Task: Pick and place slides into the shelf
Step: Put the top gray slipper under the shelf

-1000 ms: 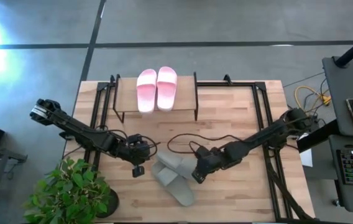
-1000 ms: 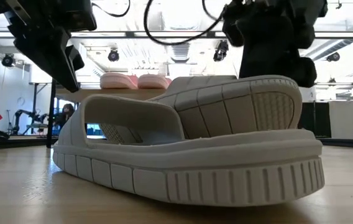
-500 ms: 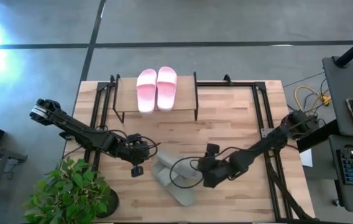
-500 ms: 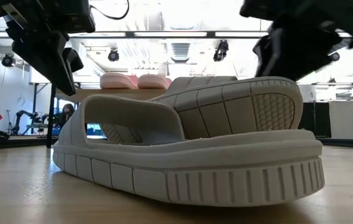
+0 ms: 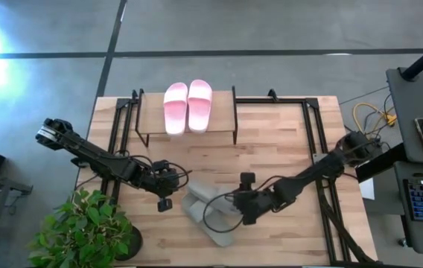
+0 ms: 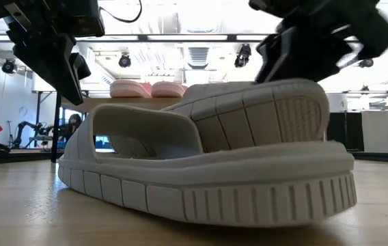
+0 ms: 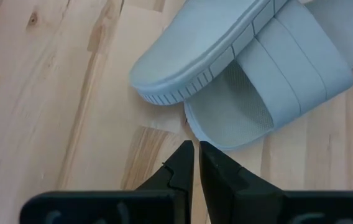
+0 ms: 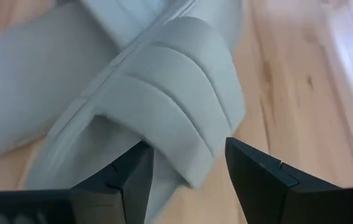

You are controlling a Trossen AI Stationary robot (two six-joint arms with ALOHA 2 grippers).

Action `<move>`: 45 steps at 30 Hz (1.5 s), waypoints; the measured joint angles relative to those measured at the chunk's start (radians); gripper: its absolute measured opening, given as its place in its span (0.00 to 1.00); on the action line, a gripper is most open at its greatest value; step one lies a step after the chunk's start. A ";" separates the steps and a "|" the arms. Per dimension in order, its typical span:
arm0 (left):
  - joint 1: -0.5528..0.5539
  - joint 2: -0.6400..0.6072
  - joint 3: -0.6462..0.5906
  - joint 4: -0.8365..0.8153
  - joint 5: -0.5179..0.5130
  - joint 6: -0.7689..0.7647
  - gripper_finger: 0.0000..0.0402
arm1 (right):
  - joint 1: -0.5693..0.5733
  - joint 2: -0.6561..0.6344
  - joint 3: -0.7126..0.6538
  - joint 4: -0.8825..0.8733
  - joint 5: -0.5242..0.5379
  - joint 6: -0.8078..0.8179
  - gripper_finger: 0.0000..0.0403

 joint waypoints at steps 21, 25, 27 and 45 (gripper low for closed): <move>0.000 0.000 0.000 -0.001 -0.001 0.001 0.03 | -0.245 0.027 0.006 0.252 -0.057 -0.113 0.14; 0.000 0.000 0.000 -0.004 -0.001 0.000 0.03 | -0.297 0.078 0.088 0.182 -0.144 -0.100 0.18; 0.000 0.000 0.000 0.002 -0.001 -0.005 0.03 | -0.301 0.111 0.142 0.176 -0.176 -0.106 0.19; 0.000 0.000 0.001 -0.002 -0.086 -0.026 0.03 | -0.270 0.363 0.541 -0.447 -0.102 -0.325 0.56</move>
